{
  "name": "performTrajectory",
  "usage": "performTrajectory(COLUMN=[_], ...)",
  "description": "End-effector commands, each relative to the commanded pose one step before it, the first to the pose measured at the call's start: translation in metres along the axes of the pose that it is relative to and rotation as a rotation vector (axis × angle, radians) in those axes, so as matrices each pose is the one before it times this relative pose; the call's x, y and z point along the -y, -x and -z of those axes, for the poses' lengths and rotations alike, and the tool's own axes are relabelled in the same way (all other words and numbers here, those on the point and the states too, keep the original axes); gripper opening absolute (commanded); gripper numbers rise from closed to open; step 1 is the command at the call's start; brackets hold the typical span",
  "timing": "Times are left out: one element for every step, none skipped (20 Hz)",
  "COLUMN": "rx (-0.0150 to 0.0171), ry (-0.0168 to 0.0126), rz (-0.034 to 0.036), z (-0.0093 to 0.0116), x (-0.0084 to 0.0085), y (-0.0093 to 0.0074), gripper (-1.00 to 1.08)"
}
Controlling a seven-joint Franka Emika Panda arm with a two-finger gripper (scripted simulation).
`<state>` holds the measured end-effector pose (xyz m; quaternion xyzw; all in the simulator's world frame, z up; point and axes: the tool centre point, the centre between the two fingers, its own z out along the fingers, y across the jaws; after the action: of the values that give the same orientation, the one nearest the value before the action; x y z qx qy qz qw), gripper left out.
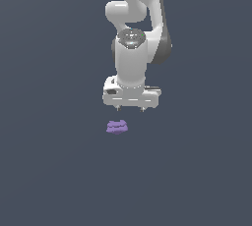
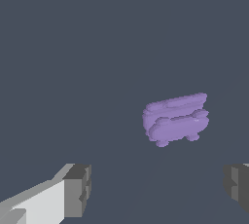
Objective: Pick up the object and move it to a goal position.
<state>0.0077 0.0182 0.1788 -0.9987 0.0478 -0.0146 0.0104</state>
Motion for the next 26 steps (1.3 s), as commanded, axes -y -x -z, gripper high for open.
performTrajectory(rx=[0.00183,0.00080,0.00085,0.00089,0.00093,0.00097,0.00100,0.00102,0.00101,0.00098,0.00093,0.00089,0.00084,0.00079,0.00074,0.00068,0.00063,0.00056,0.00050,0.00044,0.00037,0.00031,0.00024,0.00017,0.00009,0.00002], ry=[-0.00062,-0.00026,-0.00023,-0.00020,-0.00017,-0.00012,-0.00007,-0.00001,0.00006,0.00012,0.00019,0.00025,0.00031,0.00037,0.00042,0.00047,0.00052,0.00057,0.00061,0.00065,0.00068,0.00071,0.00074,0.00077,0.00079,0.00081], rz=[-0.04351,-0.02058,-0.02206,-0.02348,-0.02496,-0.02648,-0.02804,-0.02953,-0.03030,-0.03038,-0.03038,-0.03038,-0.03037,-0.03036,-0.03035,-0.03035,-0.03035,-0.03033,-0.03033,-0.03032,-0.03031,-0.03030,-0.03030,-0.03028,-0.03028,-0.03026], z=[-0.00272,-0.00126,-0.00135,-0.00143,-0.00151,-0.00160,-0.00169,-0.00178,-0.00182,-0.00181,-0.00181,-0.00180,-0.00179,-0.00179,-0.00178,-0.00177,-0.00176,-0.00176,-0.00175,-0.00174,-0.00173,-0.00172,-0.00171,-0.00170,-0.00170,-0.00169], x=[-0.00174,-0.00080,-0.00087,-0.00092,-0.00097,-0.00103,-0.00109,-0.00114,-0.00116,-0.00115,-0.00114,-0.00113,-0.00112,-0.00111,-0.00109,-0.00108,-0.00106,-0.00104,-0.00102,-0.00100,-0.00098,-0.00096,-0.00093,-0.00091,-0.00088,-0.00085], y=[-0.00044,-0.00025,-0.00029,-0.00033,-0.00037,-0.00042,-0.00047,-0.00052,-0.00057,-0.00061,-0.00064,-0.00068,-0.00071,-0.00074,-0.00078,-0.00081,-0.00085,-0.00088,-0.00091,-0.00094,-0.00097,-0.00101,-0.00104,-0.00107,-0.00110,-0.00112], gripper=[1.00,1.00,1.00,1.00,1.00,1.00,1.00,1.00,1.00,1.00,1.00,1.00,1.00,1.00,1.00,1.00,1.00,1.00,1.00,1.00,1.00,1.00,1.00,1.00,1.00,1.00])
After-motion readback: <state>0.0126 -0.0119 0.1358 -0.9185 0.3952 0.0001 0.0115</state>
